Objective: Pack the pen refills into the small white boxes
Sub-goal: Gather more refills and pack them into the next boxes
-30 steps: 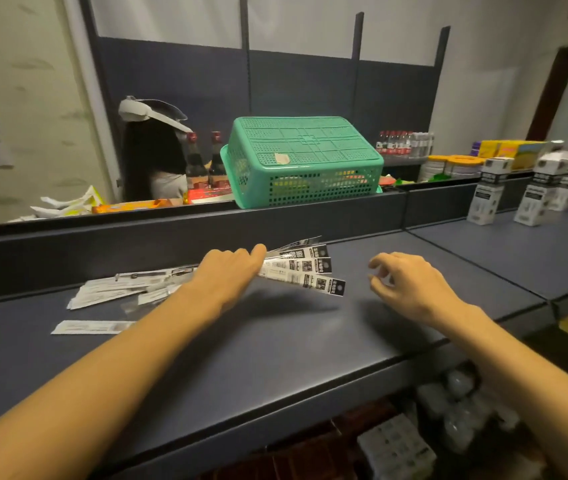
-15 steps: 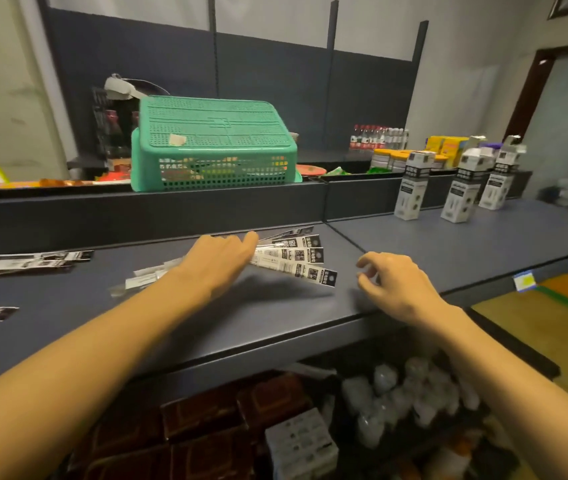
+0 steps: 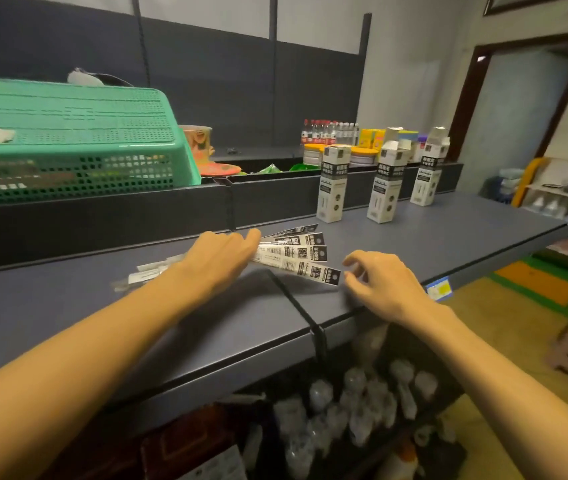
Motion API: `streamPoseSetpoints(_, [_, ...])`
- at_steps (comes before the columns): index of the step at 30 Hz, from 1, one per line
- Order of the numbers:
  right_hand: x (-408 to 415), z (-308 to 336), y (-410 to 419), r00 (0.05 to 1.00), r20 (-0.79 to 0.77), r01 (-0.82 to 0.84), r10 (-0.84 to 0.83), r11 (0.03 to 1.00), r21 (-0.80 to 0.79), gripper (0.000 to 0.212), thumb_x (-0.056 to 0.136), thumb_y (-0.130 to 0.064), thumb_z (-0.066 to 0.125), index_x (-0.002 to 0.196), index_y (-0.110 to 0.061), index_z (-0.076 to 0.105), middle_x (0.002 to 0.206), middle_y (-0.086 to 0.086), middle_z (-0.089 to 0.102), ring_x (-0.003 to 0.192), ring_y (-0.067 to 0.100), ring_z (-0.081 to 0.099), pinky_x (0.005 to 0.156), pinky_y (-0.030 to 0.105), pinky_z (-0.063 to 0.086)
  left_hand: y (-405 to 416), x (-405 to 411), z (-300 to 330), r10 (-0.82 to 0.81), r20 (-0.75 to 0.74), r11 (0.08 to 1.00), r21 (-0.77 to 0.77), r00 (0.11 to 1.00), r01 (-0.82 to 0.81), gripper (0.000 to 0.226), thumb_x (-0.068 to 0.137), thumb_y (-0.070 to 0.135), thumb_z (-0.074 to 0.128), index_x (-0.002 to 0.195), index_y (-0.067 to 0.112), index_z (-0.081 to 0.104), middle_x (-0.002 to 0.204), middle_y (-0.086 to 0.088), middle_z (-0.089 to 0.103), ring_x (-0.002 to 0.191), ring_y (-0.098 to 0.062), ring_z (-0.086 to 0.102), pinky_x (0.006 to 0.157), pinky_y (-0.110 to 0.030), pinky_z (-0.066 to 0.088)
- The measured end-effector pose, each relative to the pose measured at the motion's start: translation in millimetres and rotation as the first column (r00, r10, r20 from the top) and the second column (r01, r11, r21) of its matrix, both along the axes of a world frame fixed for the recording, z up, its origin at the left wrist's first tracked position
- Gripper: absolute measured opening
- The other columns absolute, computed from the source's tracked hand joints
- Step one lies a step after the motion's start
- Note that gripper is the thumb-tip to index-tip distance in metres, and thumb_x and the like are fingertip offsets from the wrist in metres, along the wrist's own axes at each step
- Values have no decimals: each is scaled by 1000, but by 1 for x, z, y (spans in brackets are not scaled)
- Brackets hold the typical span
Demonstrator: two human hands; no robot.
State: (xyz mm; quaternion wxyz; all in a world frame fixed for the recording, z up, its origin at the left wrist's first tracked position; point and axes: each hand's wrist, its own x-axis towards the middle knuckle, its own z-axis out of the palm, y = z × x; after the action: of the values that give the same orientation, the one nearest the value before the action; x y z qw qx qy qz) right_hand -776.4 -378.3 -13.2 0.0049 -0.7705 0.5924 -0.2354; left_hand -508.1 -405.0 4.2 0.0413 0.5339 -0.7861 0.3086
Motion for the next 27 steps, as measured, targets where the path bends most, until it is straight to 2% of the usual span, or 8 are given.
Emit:
streamPoseSetpoints(4, [-49,6,-43,999,-34,25,-25,1000,4,28,94,-35,54,118,-22,60,107,-1,67,94,18,61,84,42,54,-51,-54,1,-20,15,1000,-8,1000,20,23,95,16,48,114,15,37,101,-4,65,82,-28,66,53,-32,33])
streamPoseSetpoints(9, [-110,15,-98,996,-67,52,-52,999,3,27,95,-32,53,118,-21,60,106,0,68,93,18,62,83,38,53,-116,-121,0,-74,8,997,10,997,74,23,97,28,48,113,15,37,105,-4,65,82,-26,66,54,-32,36])
streamPoseSetpoints(16, [-174,9,-164,996,-85,20,-20,1000,6,27,95,-32,52,118,-21,60,106,0,68,92,19,62,80,39,54,-177,-188,-7,-106,0,992,62,994,106,29,96,31,52,115,16,35,121,-9,62,94,-29,67,63,-37,52])
streamPoseSetpoints(21, [-217,10,-214,997,-63,-49,47,998,-31,25,94,-33,52,115,-21,61,99,-1,68,88,19,61,79,41,54,-199,-226,-14,-76,-1,993,91,997,76,23,97,27,47,113,15,35,108,-7,64,92,-30,65,65,-39,50])
streamPoseSetpoints(27, [-264,14,-276,977,-18,-212,211,970,-117,20,94,-29,55,107,-18,65,96,0,68,90,23,61,78,40,53,-205,-279,-13,49,-17,988,145,999,-46,22,97,35,44,107,18,35,102,-3,63,85,-26,64,61,-35,46])
